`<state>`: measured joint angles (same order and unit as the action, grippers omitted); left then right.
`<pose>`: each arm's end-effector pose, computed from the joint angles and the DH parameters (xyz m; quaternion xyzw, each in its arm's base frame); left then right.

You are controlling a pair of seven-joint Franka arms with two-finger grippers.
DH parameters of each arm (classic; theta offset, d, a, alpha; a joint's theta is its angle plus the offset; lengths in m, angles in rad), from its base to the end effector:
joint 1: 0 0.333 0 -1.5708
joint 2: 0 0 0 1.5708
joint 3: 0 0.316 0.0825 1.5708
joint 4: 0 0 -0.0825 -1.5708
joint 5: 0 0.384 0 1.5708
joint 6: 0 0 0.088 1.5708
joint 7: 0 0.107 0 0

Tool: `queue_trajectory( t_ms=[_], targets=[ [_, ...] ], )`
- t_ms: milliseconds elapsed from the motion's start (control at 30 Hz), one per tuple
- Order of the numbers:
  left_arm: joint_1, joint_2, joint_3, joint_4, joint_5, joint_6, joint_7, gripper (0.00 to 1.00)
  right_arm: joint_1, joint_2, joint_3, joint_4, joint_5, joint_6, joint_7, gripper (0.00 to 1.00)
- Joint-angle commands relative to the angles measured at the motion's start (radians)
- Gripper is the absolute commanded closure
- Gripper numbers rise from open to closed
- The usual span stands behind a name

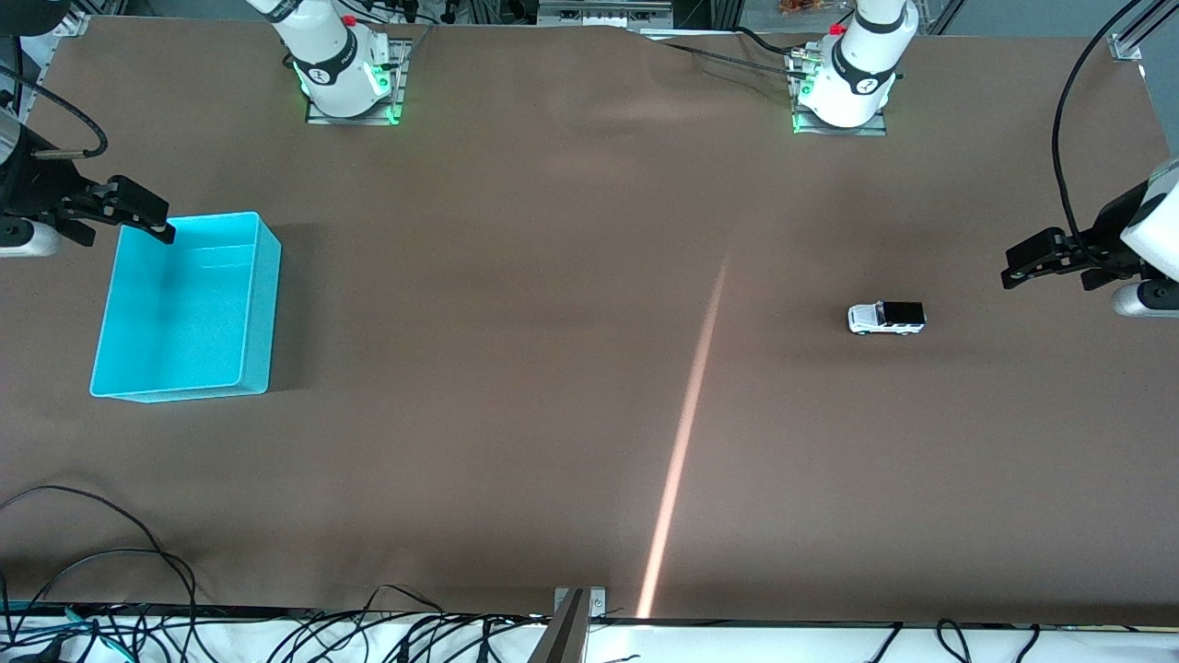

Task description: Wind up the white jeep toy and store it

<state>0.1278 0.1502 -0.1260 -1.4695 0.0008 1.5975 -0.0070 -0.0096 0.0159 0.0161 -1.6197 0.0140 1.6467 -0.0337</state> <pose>0.6017 0.0068 0.5885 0.9999 0.0050 -0.0105 0.0090 0.5652 0.0050 0.5991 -0.9998 -0.0196 -0.0056 0.0070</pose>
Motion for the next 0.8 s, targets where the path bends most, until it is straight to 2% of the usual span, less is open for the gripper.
queue_trajectory(
  t_ms=[0,767],
  targets=[
    [0.006,-0.027,-0.003,-0.028,-0.007,-0.002,0.024,0.00,-0.003,-0.014,0.002,-0.012,-0.016,-0.014,0.008,0.00],
    [0.012,-0.008,0.002,-0.014,-0.007,-0.001,0.019,0.00,0.002,-0.013,0.002,0.001,-0.019,-0.028,0.005,0.00]
  ],
)
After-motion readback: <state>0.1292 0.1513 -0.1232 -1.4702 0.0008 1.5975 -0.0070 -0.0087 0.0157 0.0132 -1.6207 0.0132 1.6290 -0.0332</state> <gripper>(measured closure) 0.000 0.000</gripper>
